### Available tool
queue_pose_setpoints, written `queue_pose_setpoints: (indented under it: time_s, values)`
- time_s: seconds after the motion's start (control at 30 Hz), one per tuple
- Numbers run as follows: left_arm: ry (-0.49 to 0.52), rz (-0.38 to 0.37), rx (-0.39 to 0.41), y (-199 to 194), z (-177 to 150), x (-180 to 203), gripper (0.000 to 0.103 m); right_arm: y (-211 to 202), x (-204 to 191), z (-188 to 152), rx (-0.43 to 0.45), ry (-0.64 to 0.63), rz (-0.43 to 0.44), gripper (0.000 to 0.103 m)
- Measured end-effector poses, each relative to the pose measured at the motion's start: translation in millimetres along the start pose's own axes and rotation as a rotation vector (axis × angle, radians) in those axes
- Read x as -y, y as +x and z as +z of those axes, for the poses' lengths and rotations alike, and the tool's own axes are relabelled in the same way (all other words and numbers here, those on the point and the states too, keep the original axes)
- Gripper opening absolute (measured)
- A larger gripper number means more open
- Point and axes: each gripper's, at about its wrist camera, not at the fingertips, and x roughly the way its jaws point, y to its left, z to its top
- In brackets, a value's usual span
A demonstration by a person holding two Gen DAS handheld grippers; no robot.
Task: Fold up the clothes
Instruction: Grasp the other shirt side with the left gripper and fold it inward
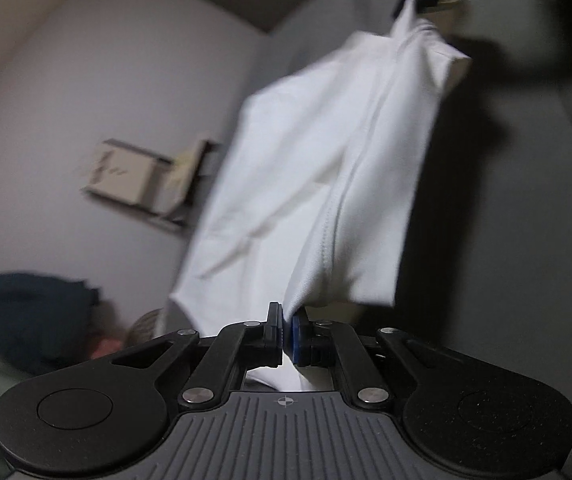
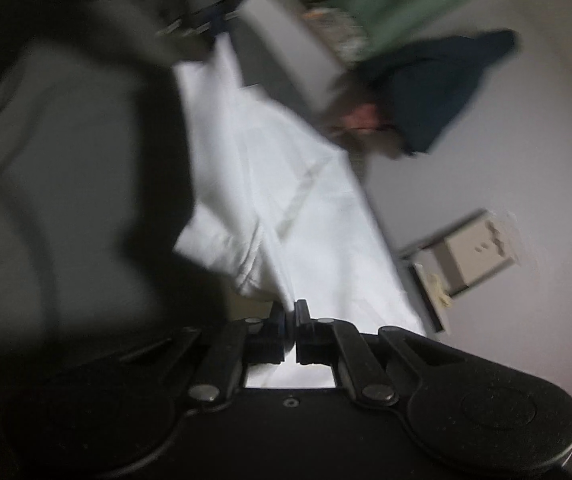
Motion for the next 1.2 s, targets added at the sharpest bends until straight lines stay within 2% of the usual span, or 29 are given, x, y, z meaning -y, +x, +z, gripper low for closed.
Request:
queue_pose_setpoints:
  time_s: [0.1,0.2,0.27,0.4,0.57,0.6,0.63,0.7,0.77,0.83,0.93,0.97,1.0,1.03,1.07,1.13,1.2]
  values:
    - [-0.064,0.084,0.002,28.1,13.0,-33.3,0.004,25.0,44.9,14.4,-0.013,0.082,-0.037,0.005]
    - [-0.104,0.089,-0.009,64.8,24.7,-63.1,0.004,60.7,89.3,23.8,-0.047,0.175,-0.007,0.005]
    - [-0.15,0.049,-0.04,96.9,29.6,-80.3,0.004,88.7,119.4,27.0,-0.078,0.262,0.044,0.005]
    - [-0.259,-0.092,-0.14,165.6,30.4,-97.0,0.005,156.3,168.0,15.0,-0.175,0.486,0.2,0.005]
    - [-0.41,-0.187,-0.183,201.3,17.0,-98.1,0.005,205.9,170.8,-15.0,-0.26,0.597,0.293,0.006]
    - [-0.441,-0.205,-0.189,207.0,14.1,-98.3,0.005,209.2,167.7,-18.9,-0.266,0.605,0.292,0.012]
    - [-0.473,-0.223,-0.195,212.6,11.2,-98.5,0.006,212.0,165.2,-22.8,-0.268,0.617,0.29,0.026]
    - [-0.537,-0.258,-0.208,224.0,5.4,-99.0,0.008,209.5,169.1,-31.1,-0.222,0.681,0.275,0.044]
    - [-0.607,-0.292,-0.216,234.2,-0.6,-101.2,0.008,206.1,176.2,-40.7,-0.175,0.765,0.276,0.044]
    - [-0.711,-0.304,-0.215,238.0,-9.9,-112.6,0.009,208.0,186.8,-50.9,-0.167,0.871,0.268,0.045]
    - [-0.854,-0.305,-0.228,244.7,-25.5,-126.7,0.018,218.1,200.3,-62.4,-0.185,0.991,0.247,0.045]
    - [-0.902,-0.306,-0.233,246.9,-30.8,-131.4,0.028,216.8,201.2,-63.3,-0.186,0.988,0.248,0.045]
    - [-0.949,-0.306,-0.237,249.2,-36.0,-136.1,0.041,215.6,202.0,-64.2,-0.187,0.985,0.249,0.046]
    - [-0.997,-0.306,-0.242,251.4,-41.2,-140.8,0.046,214.4,202.8,-65.1,-0.188,0.982,0.25,0.046]
    - [-1.045,-0.306,-0.246,253.7,-46.4,-145.5,0.049,213.1,203.6,-65.9,-0.188,0.979,0.251,0.046]
    - [-1.122,-0.296,-0.255,257.1,-55.8,-153.8,0.05,210.7,205.2,-67.7,-0.19,0.973,0.253,0.046]
    - [-1.084,-0.209,-0.272,252.2,-60.4,-156.0,0.05,208.2,206.8,-69.5,-0.191,0.967,0.255,0.046]
